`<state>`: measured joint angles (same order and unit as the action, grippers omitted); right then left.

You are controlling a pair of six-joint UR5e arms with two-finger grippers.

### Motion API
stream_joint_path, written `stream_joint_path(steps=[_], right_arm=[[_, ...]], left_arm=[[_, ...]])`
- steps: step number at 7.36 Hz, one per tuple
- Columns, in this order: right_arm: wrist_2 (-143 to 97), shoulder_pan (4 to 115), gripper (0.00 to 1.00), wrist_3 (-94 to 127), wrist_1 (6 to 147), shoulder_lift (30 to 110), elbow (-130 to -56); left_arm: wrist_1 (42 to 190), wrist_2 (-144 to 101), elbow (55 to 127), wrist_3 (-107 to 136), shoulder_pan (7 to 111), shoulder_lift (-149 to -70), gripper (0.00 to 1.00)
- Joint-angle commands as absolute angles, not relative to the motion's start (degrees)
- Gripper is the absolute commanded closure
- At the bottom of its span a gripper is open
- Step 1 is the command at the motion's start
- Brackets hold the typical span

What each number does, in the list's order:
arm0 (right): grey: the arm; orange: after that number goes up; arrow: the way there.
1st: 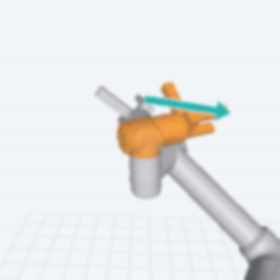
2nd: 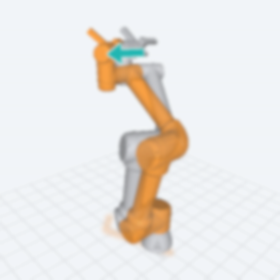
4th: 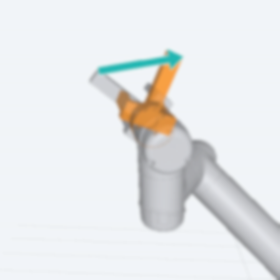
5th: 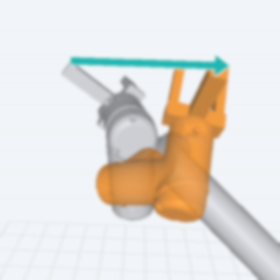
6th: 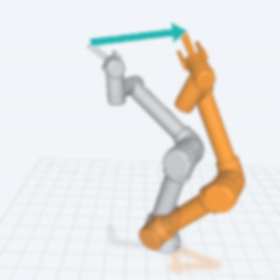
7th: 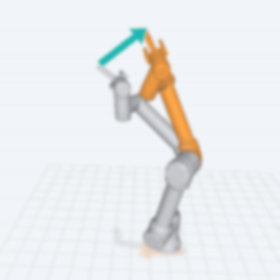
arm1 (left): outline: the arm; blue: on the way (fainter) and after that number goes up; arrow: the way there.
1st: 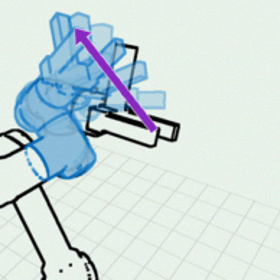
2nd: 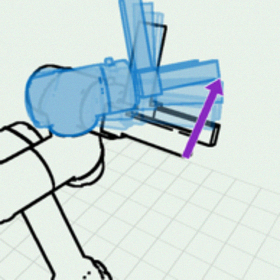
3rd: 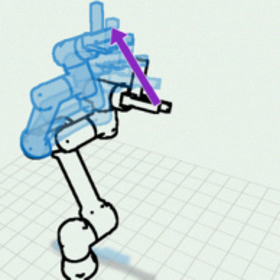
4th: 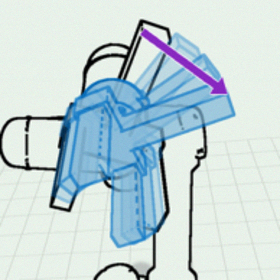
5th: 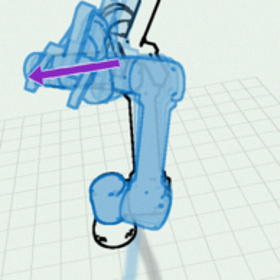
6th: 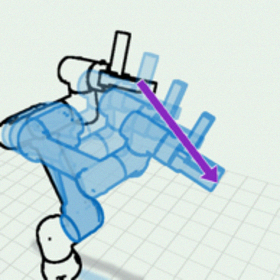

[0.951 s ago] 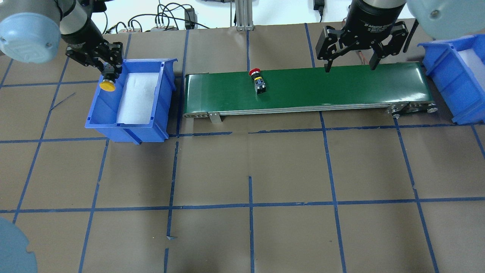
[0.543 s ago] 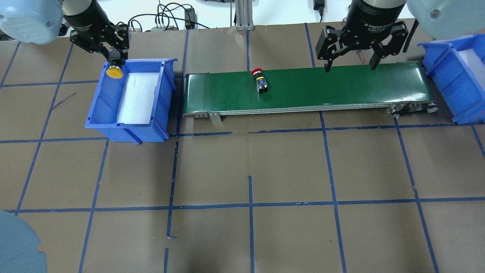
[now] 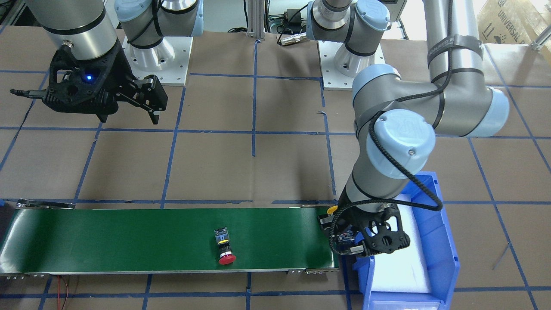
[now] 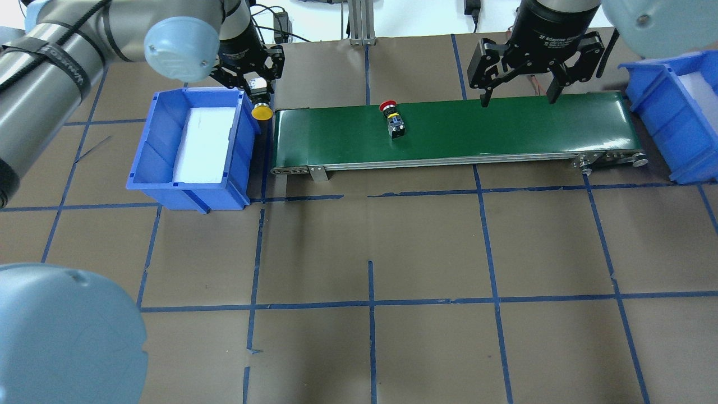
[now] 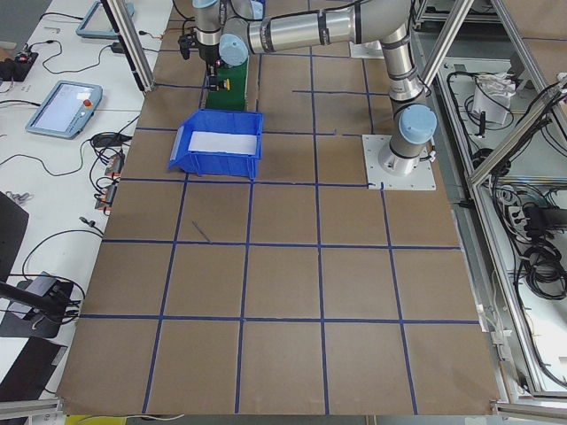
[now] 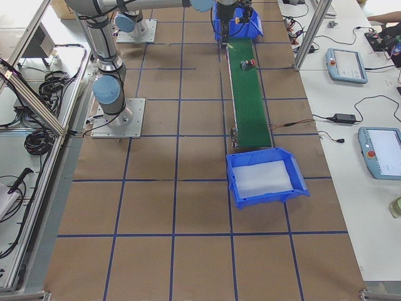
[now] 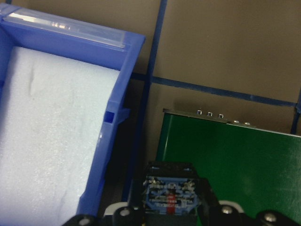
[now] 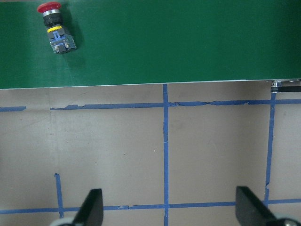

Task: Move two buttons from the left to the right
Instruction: 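Set the yellow-ringed button on the belt and open the left gripper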

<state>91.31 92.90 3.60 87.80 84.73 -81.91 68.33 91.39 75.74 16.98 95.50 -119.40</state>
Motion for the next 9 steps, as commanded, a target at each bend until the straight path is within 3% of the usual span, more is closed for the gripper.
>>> stream_joint_path(steps=[1,5,6,8,9], right_arm=[[91.32,92.9,0.0,3.6,87.8,84.73,-81.91],[91.32,92.9,0.0,3.6,87.8,84.73,-81.91],[91.23,92.9,0.0,3.69,87.8,84.73,-81.91],[91.23,92.9,0.0,3.69,87.8,84.64,-81.91],[91.23,92.9,0.0,3.69,87.8,84.64,-81.91]], left_arm=[[65.66,91.76,75.76,19.76,97.73,-121.9,0.61],[65.66,91.67,77.78,21.53,98.61,-122.17,0.6],[65.39,91.67,77.52,21.62,98.53,-122.25,0.56],[62.5,91.67,77.69,21.45,98.09,-122.17,0.0],[63.01,91.76,76.91,21.45,97.56,-121.99,0.0]])
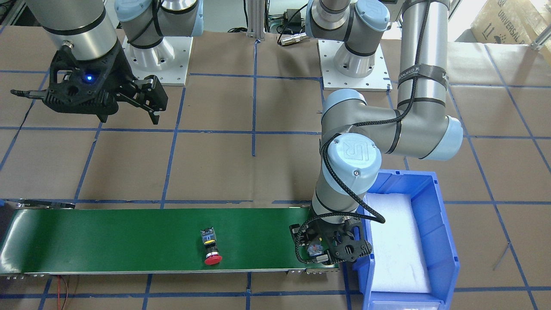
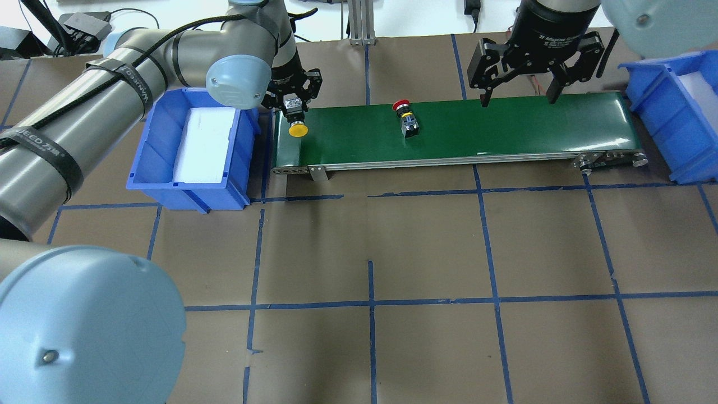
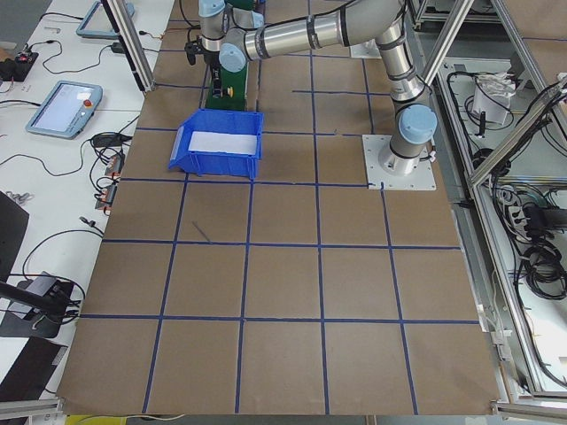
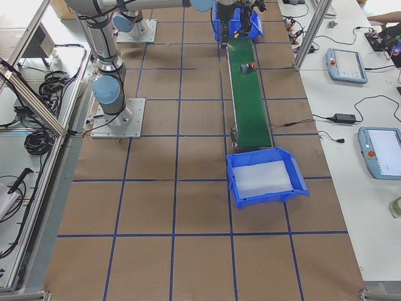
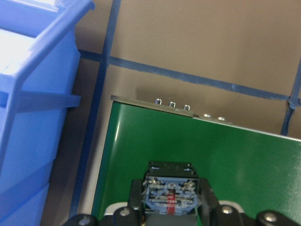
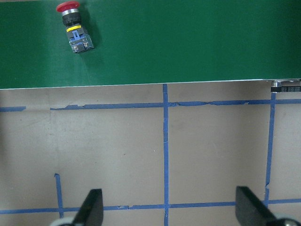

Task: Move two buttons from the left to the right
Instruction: 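Set the yellow-ringed button on the belt and open the left gripper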

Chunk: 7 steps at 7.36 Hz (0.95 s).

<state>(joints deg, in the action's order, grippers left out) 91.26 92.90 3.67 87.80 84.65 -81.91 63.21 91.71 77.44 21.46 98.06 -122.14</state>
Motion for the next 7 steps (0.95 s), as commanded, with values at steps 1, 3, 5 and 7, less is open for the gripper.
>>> stream_joint_path(steps=[1,3,5,7], right_arm=[[91.06,92.9,0.0,3.69,87.8,84.64,-81.91],[90.62,93.07,0.0,3.7,87.8,84.2,-81.57],[90.26,92.64,0.0,2.99,88.85,80.62,-80.6],[89.13,92.64,0.0,1.94,93.58,75.44,-80.16]], left_arm=[[63.19,91.58,76.73,21.27,96.69,-121.73,0.0],[64.16,92.8,77.86,15.17,95.19,-119.46,0.0],[74.37,98.78,78.05,5.47,93.53,-113.85,0.0],[80.05,98.44,81.1,-0.32,91.33,-105.78,0.0]])
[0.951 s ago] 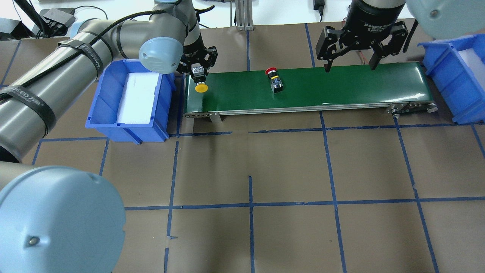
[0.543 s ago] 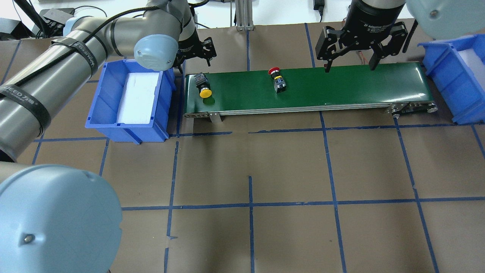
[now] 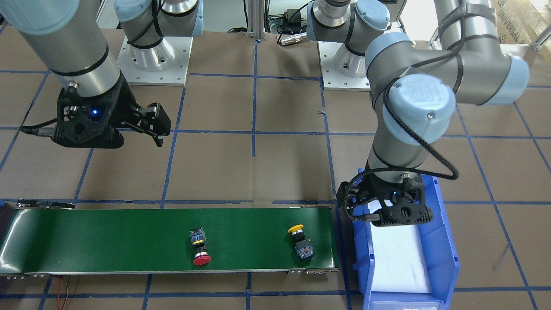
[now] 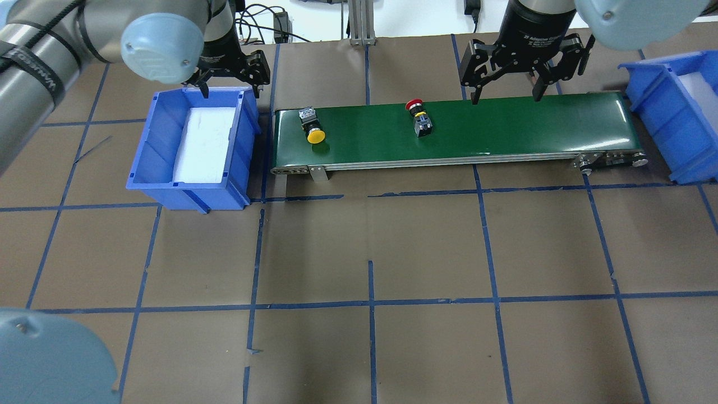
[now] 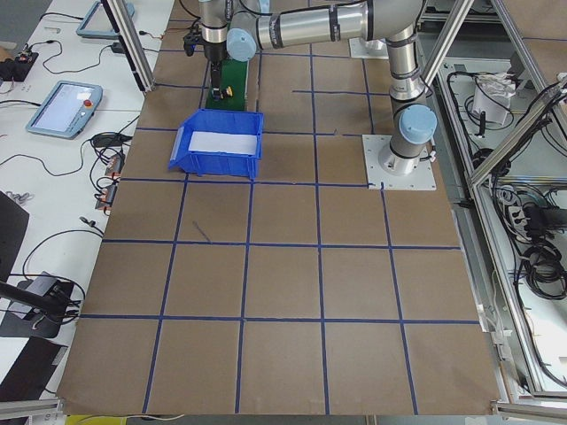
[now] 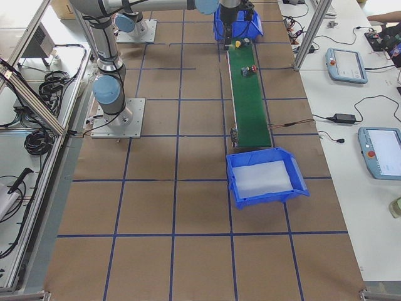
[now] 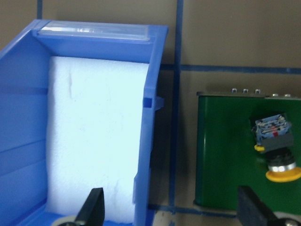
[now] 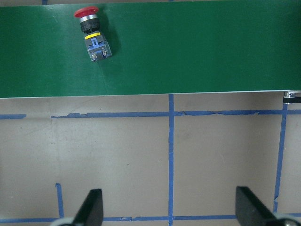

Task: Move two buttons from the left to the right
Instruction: 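Grasp the red-capped button on the belt with the right gripper while the left withdraws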

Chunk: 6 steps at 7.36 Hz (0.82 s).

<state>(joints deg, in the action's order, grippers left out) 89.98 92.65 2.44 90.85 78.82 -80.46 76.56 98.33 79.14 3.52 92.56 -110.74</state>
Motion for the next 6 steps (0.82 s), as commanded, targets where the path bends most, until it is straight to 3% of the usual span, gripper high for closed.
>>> stream_joint_path(steps=[1,3,6], right_arm=[[88.08,92.9,0.0,1.93,96.21,73.06,-80.16],[88.07,93.25,0.0,1.93,99.92,69.54,-80.24],[88.24,94.21,0.0,1.93,107.04,62.95,-80.33]], left_arm=[[81.29,98.35,83.65,-0.79,89.67,-102.25,0.0],[89.19,98.0,83.06,-9.01,84.49,-101.25,0.0],[88.86,98.0,82.62,-9.23,83.76,-100.11,0.0]])
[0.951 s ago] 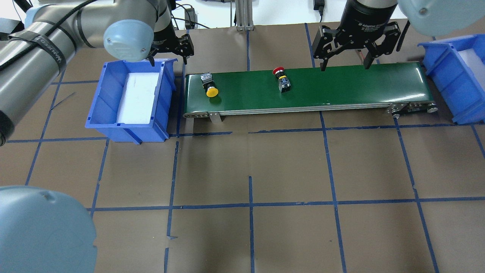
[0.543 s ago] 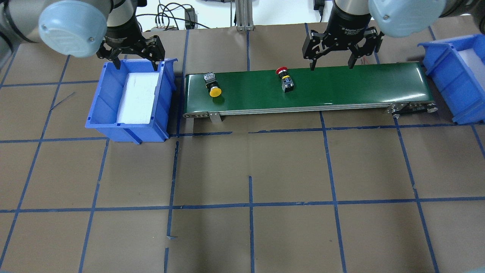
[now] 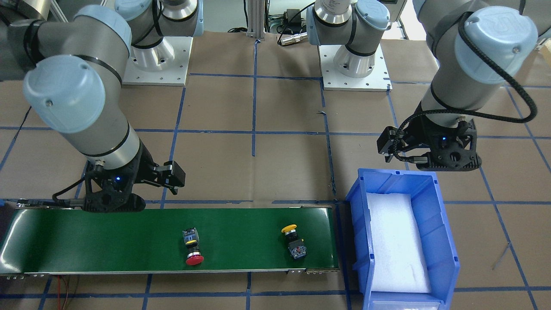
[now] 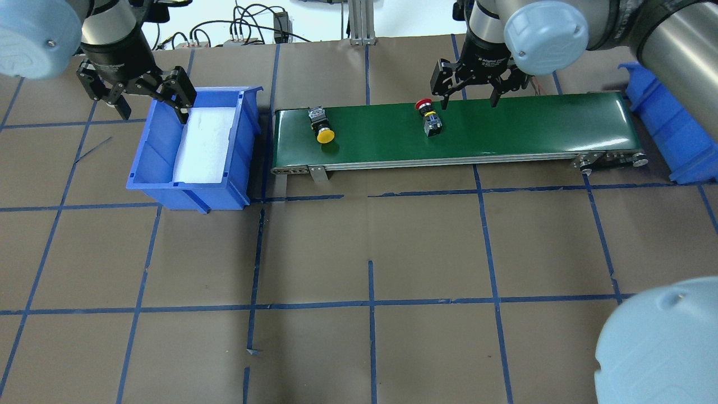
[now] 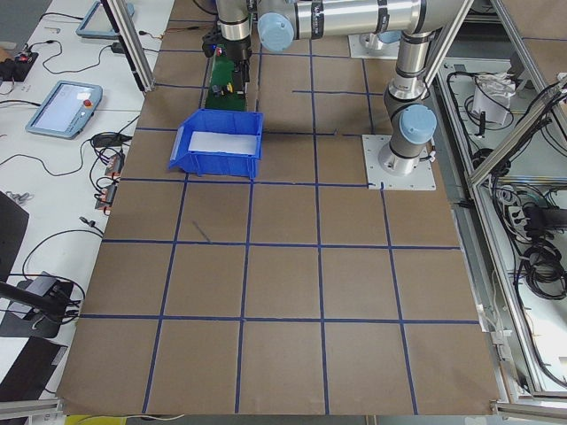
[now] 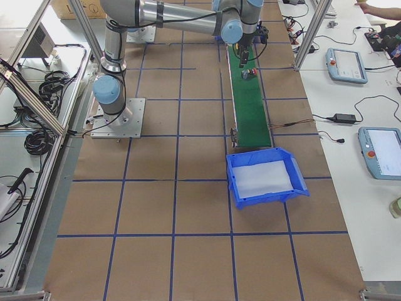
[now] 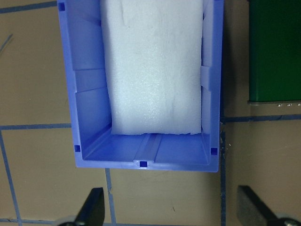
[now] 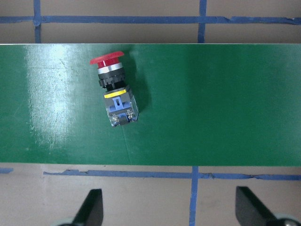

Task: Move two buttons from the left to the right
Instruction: 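Grasp the red-capped button on the belt with the right gripper while the left withdraws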

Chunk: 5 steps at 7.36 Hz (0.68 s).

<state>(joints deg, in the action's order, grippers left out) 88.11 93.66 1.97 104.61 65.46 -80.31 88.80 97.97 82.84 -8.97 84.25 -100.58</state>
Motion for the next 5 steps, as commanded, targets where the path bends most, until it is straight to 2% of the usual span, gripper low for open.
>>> stream_joint_path(steps=[1,5], right_arm=[[88.59,94.57,0.0,2.02,108.79,61.54,-80.33],[88.77,95.01,0.0,2.02,112.76,57.4,-80.33]], left_arm=[[88.94,98.09,83.05,-9.92,83.67,-100.28,0.0],[87.9,98.09,82.89,-12.57,83.76,-100.02,0.0]])
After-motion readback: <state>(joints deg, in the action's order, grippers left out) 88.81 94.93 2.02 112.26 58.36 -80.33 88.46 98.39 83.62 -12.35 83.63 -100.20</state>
